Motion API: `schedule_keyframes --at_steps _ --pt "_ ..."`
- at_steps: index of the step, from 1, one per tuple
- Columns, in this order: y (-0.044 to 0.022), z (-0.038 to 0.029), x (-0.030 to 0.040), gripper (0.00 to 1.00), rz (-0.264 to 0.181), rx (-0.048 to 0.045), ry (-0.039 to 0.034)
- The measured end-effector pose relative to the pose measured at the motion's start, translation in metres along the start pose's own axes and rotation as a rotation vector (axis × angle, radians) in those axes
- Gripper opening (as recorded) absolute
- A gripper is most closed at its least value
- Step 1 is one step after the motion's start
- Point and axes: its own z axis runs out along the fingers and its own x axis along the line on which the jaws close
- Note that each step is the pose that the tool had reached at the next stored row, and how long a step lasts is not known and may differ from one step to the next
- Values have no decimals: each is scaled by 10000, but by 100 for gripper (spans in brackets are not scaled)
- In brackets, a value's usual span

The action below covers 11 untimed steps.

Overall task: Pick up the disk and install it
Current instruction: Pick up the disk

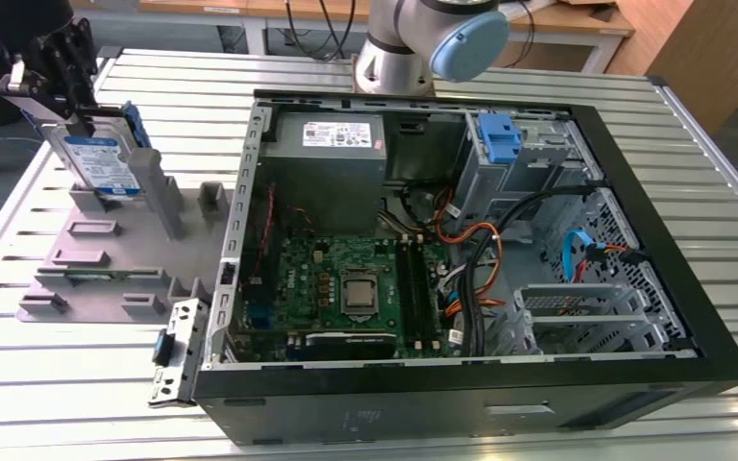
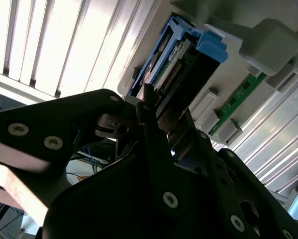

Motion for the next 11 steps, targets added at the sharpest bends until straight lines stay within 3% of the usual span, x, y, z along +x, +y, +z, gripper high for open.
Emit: schedule_keyframes --at_steps 6,11 --pt "3 -107 -3 35 0 1 0" --pt "8 -260 -7 35 0 0 0"
